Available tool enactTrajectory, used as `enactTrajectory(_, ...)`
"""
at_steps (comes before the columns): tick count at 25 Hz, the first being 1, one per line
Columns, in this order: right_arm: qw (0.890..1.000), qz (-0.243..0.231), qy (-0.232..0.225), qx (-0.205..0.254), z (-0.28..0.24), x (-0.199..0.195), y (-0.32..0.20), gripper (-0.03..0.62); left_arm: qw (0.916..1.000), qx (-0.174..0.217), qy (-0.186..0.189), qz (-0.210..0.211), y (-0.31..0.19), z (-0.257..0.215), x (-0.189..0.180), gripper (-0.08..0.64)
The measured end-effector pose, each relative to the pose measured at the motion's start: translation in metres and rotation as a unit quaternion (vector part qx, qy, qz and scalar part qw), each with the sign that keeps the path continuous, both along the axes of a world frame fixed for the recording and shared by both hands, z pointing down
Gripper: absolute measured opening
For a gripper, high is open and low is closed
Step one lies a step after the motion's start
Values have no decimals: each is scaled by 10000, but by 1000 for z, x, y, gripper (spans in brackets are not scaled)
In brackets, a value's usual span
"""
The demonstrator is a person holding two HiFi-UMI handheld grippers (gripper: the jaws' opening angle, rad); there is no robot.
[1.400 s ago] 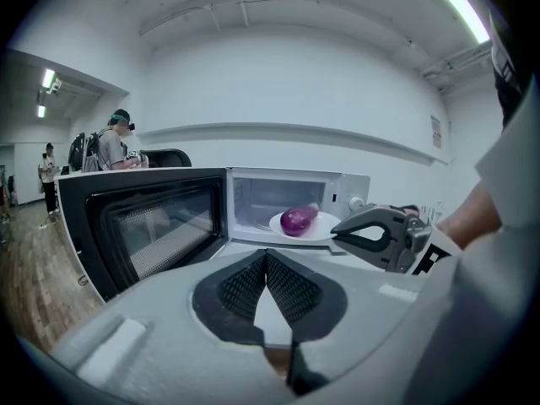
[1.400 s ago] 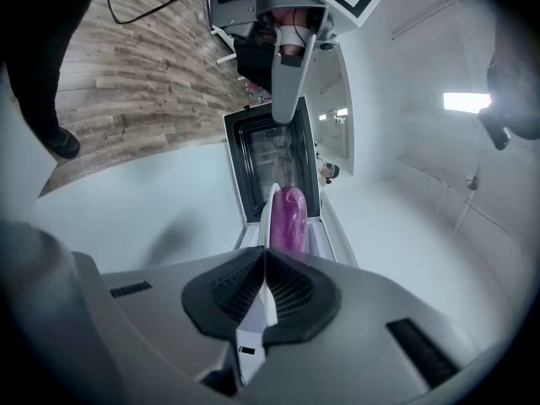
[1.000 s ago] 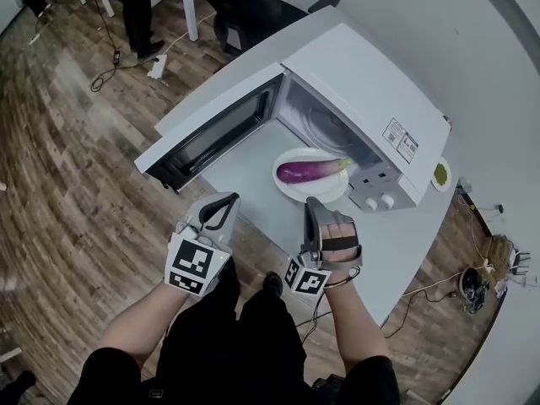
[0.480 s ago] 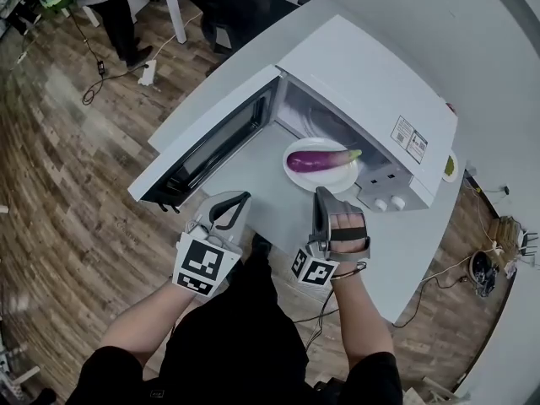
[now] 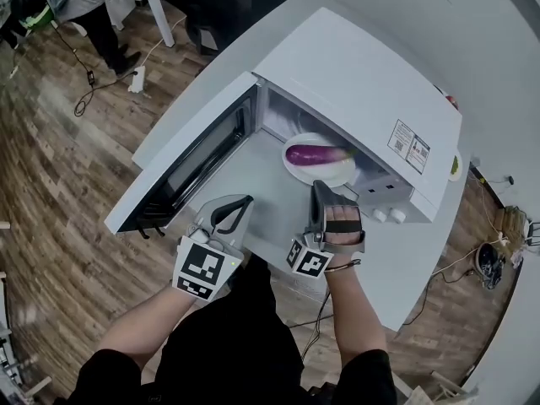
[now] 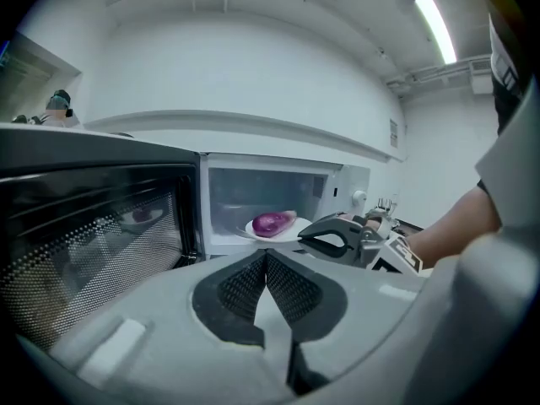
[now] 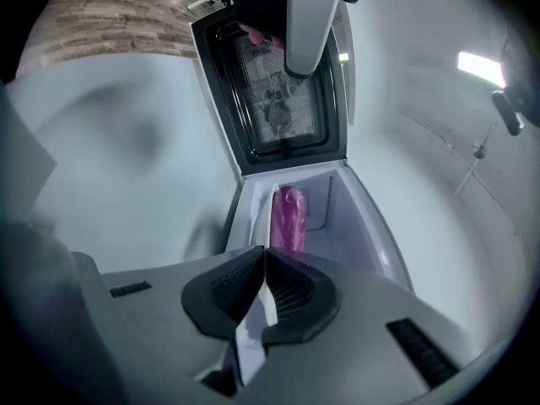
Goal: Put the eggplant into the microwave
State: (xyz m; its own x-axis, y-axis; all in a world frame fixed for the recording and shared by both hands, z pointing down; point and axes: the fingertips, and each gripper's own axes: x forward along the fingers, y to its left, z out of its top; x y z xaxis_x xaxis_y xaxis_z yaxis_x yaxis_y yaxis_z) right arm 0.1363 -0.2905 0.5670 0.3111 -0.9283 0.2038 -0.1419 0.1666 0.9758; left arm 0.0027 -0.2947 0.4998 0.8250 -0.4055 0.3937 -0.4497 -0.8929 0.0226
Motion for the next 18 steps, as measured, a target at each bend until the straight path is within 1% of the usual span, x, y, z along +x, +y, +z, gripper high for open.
enactTrajectory(8, 9998, 163, 8, -88, 15, 23, -23, 21, 9999, -52, -26, 112, -18, 12, 26, 8)
enactTrajectory(14, 9995, 248, -104, -150, 21, 27, -34, 21, 9997, -117, -73, 181, -25, 17, 36, 9)
enactTrajectory(18, 9990, 319, -141, -296, 24, 30, -45, 23, 9997, -162, -74, 194, -30, 20, 40, 9)
